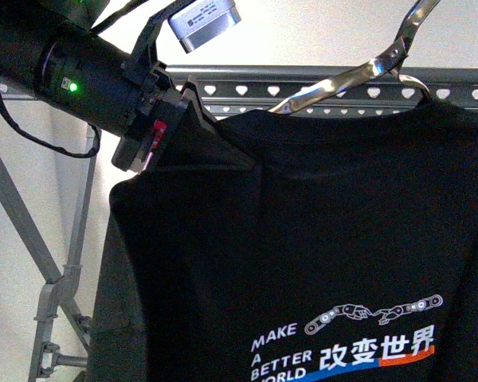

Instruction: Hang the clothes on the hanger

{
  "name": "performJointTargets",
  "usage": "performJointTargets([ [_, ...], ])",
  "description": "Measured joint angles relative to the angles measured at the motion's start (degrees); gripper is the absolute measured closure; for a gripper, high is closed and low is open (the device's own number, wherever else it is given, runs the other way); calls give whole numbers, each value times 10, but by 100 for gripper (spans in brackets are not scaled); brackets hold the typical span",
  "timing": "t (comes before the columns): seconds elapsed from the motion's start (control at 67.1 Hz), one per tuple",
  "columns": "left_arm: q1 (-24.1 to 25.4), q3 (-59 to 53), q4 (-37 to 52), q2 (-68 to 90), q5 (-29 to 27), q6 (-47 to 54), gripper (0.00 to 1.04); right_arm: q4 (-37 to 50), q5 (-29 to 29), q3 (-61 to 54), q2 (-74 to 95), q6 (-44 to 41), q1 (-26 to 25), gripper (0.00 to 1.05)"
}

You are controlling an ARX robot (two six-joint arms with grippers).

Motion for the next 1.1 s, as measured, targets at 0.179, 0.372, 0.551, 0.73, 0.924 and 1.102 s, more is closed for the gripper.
performJointTargets([
  [0.179, -3, 0, 0, 0, 1, 0, 100, 248, -450, 98, 247, -48, -301, 7],
  [0.372, 1, 0, 0, 0, 1, 0, 100, 161, -506, 265, 435, -226, -282, 7],
  [0.551, -1, 0, 0, 0, 2, 0, 100, -121, -542, 462, 557, -529, -224, 7],
  [0.73, 0, 0, 0, 0, 2, 1, 100, -251, -435, 613, 656, -831, -152, 7],
  [0.924, -1, 0, 0, 0, 2, 1, 100, -270, -323, 717, 751, -931, -91, 7],
  [1.102, 0, 0, 0, 0, 2, 1, 100, -322, -288, 799, 821, -931, -62, 7],
])
